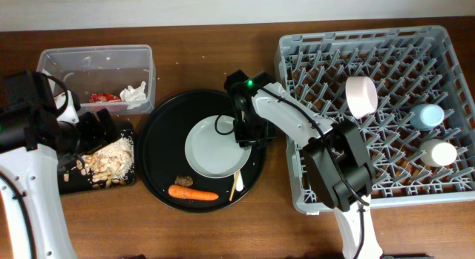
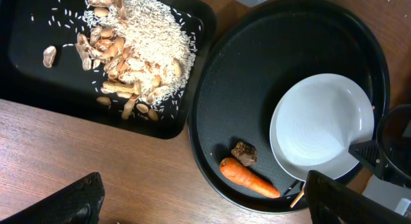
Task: Sort waste into correct bins and load items into the dishwasher rack
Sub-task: 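Grasp the grey plate with the right gripper and lift it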
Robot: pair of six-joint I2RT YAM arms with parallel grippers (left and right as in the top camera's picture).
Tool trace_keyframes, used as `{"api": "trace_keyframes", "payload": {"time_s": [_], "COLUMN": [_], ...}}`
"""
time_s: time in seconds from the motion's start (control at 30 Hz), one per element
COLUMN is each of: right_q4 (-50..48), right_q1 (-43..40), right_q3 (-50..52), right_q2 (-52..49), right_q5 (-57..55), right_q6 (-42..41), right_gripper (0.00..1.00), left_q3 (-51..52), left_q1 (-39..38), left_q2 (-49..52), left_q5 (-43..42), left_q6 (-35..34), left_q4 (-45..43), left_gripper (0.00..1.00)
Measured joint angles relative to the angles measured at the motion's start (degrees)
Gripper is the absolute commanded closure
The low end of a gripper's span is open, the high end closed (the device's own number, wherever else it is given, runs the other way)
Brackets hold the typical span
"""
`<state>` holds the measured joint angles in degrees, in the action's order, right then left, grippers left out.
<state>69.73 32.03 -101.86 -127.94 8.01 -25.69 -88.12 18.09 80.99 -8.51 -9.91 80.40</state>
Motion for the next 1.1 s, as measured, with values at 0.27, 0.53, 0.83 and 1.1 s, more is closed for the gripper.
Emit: {"api": "trace_keyframes", "payload": {"time_s": [0.27, 0.53, 0.83, 1.1], "right_q4": [-1.1, 0.1, 12.6, 12.8], "right_q1": [2.2, 1.4, -9.0, -11.3], "right_q3": [0.0, -3.3, -18.7, -16.3], "right_q2": [-0.3, 0.1, 23.5, 6.7], "right_q5": [0.2, 1.1, -62.1, -68.8], "right_q6": [-3.1, -2.7, -0.9, -5.9], "right_gripper": [0.88, 0.96, 0.96, 0.96], "left_q3": [0.0, 0.0, 0.0, 0.0], "left_q1": [0.0, 0.0, 0.0, 0.0], "left_q2": [0.0, 0.0, 0.0, 0.0], "left_q5": [0.0, 0.0, 0.0, 0.0], "left_q6": [0.0, 0.0, 0.0, 0.0], "left_q4": [0.0, 0.1, 0.0, 0.2], "left_gripper": [0.01, 0.01, 0.01, 0.01]}}
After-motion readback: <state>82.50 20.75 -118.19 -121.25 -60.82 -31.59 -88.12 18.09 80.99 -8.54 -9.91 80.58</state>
